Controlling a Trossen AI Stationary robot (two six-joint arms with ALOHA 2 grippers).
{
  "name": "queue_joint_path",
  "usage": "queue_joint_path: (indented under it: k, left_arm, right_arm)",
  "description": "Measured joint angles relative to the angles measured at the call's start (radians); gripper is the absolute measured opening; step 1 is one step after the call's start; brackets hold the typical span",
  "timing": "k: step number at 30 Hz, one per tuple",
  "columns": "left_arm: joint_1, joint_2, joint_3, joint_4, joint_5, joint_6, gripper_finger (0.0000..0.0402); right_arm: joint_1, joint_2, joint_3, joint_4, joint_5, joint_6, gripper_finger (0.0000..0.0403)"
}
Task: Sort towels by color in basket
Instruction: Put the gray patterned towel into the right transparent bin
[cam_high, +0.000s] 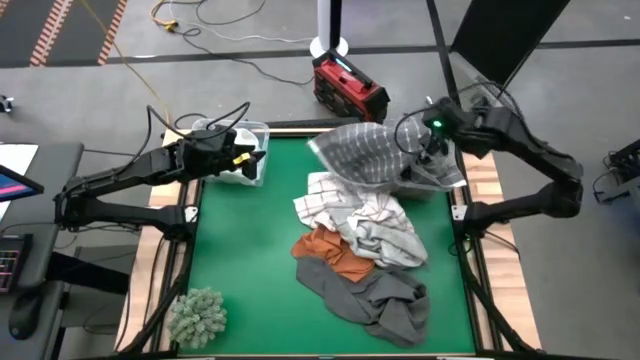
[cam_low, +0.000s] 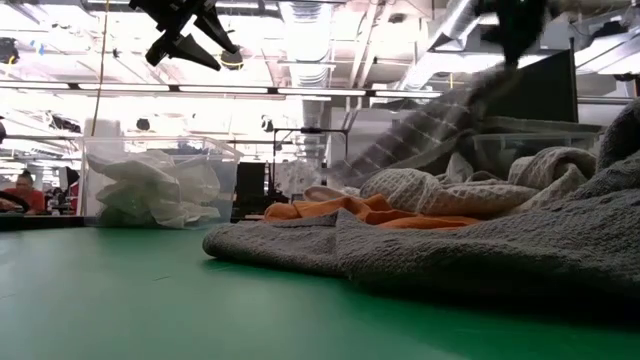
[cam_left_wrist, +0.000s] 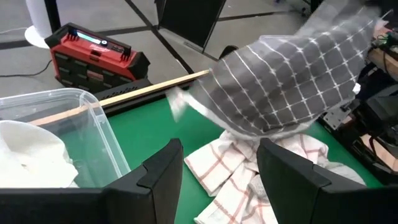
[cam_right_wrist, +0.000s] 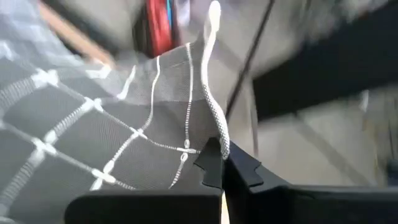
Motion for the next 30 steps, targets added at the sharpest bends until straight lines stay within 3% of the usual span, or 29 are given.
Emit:
queue_joint_path:
  k: [5,10,17,24,30]
  left_arm:
    - [-0.001,0.0,0.0,-0.001,0.001,0.004,0.0194]
    - [-0.001,0.0,0.0,-0.004,0.002,0.008,0.0194]
    - [-0.001,0.0,0.0,-0.012,0.014,0.008,0.0194]
    - [-0.002,0.0,0.0,-0.017,0.019,0.011,0.0194]
    - [-0.002,0.0,0.0,-0.017,0.019,0.034,0.0194]
  right_arm:
    - [-0.12,0.055,-0.145,-0.024,-0.23,0.021,0.002]
    - [-0.17,0.086,-0.309,0.16,-0.44,-0.091,0.0021]
    - [-0.25,0.175,-0.45,0.267,-0.623,-0.165,0.0022]
    - [-0.26,0.208,-0.43,0.177,-0.646,-0.225,0.0062]
    - [-0.261,0.17,-0.273,0.033,-0.646,-0.245,0.0111]
